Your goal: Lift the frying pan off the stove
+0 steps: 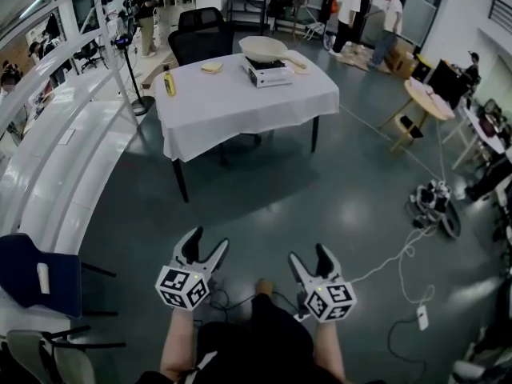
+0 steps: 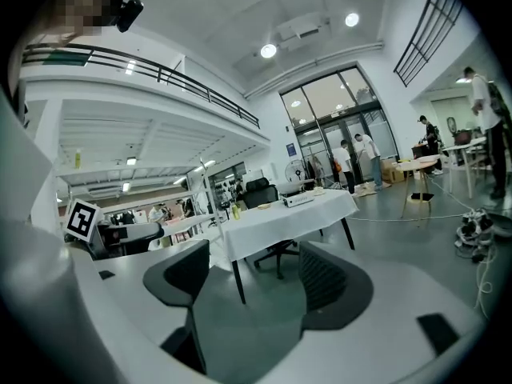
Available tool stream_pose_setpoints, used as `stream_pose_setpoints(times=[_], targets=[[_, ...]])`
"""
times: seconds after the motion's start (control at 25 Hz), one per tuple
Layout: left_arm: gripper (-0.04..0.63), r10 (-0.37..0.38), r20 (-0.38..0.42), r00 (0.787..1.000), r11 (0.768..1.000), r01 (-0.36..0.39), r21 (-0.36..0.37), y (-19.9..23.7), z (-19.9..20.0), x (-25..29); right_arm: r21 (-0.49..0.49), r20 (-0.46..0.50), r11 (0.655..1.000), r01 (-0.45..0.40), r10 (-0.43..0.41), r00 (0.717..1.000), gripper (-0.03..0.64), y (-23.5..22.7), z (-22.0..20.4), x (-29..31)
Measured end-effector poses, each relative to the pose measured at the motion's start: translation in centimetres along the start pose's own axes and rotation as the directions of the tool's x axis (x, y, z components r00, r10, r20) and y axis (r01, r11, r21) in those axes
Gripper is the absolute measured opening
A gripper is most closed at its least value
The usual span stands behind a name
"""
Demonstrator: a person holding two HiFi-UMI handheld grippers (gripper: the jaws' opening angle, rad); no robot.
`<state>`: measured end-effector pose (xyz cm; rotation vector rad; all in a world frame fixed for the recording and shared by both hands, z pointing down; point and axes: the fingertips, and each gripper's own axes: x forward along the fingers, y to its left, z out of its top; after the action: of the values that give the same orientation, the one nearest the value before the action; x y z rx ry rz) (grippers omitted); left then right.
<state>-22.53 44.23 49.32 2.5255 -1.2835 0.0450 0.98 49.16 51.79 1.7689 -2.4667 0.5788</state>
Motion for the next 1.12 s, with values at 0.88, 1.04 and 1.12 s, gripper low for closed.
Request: stream_pose_setpoints(times=[0.88,1.04,1.12], targets=[[0.302,0.01,0.005,1.0,1.0,-0.01,-0.006,2.2,2.4,16.7,-0.017,-0.017,1.0,-0.025,0.025,1.0,0.325,-11.6,5.9,11.6],[0.302,0.024,0.009,1.0,1.0,-0.024,-0.012,2.5,2.0,18.1,-0.022,-0.016,0.999,-0.023,0.023,1.0,0.325,-13.2,6.0,12.9],[0.302,0.032,0.009,0.999,0.999,-0.032,-0.016,2.6,1.8,18.5,-0.023,-0.02,0.999,-0.038,0.037,0.999,0.325,-13.4,6.0,13.2]])
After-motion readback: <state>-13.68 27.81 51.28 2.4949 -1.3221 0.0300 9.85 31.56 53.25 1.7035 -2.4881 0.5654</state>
